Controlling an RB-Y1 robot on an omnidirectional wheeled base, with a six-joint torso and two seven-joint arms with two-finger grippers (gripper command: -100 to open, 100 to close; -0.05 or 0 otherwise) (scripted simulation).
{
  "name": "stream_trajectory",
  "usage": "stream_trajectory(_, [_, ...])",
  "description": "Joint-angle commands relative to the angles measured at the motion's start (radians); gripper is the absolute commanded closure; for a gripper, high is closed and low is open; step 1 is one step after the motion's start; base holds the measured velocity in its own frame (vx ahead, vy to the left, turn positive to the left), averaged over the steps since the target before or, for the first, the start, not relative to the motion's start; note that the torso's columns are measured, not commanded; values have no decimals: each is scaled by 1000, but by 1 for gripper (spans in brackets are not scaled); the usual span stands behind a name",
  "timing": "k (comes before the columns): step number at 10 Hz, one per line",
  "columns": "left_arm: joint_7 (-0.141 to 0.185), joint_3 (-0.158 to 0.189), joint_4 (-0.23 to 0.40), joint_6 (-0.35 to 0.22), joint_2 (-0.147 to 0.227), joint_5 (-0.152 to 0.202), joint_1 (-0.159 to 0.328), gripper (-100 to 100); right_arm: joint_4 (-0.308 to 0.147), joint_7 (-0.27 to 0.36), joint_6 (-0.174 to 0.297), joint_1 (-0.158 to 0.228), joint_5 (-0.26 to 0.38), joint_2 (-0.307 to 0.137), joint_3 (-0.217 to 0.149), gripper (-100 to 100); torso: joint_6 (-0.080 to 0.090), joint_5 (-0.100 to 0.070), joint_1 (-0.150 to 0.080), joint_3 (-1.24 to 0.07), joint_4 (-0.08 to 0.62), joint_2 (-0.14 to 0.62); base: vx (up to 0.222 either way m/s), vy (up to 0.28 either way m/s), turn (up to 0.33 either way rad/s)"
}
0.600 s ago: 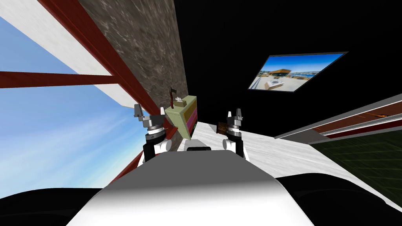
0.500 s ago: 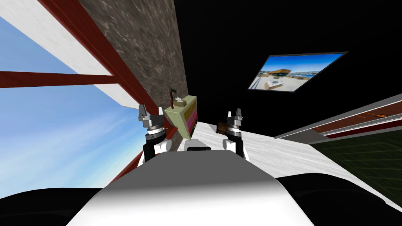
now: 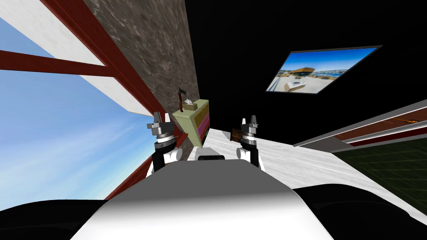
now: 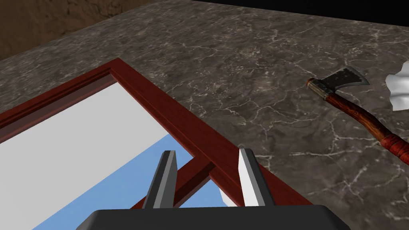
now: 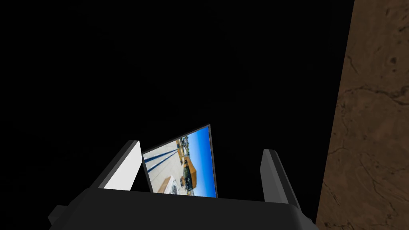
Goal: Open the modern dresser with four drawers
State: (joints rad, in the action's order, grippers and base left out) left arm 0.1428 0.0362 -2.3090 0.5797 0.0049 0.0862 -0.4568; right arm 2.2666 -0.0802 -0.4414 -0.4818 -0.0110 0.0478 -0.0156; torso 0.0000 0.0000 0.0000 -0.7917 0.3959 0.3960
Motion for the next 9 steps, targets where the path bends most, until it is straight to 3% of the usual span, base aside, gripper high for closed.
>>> stream_trajectory(1, [0,0,0,0,0,0,0,0,0,0,0,0,0,0,0,0,0,0,0,-147,74,74,0,0,0])
stream_trajectory(3, [0,0,0,0,0,0,0,0,0,0,0,0,0,0,0,0,0,0,0,-443,221,222,0,0,0])
stream_trajectory(4, [-1,1,5,-6,30,-1,2,-100,0,0,0,0,0,0,0,0,0,0,0,-590,295,295,17,-6,0])
stream_trajectory(6, [-5,2,15,-18,71,-2,8,-100,0,0,0,0,0,0,0,0,0,0,0,-679,338,337,34,-18,0])
stream_trajectory(9, [-19,10,59,-73,133,-9,32,-100,0,0,0,0,0,0,0,0,0,0,-1,-686,341,339,108,-46,0])
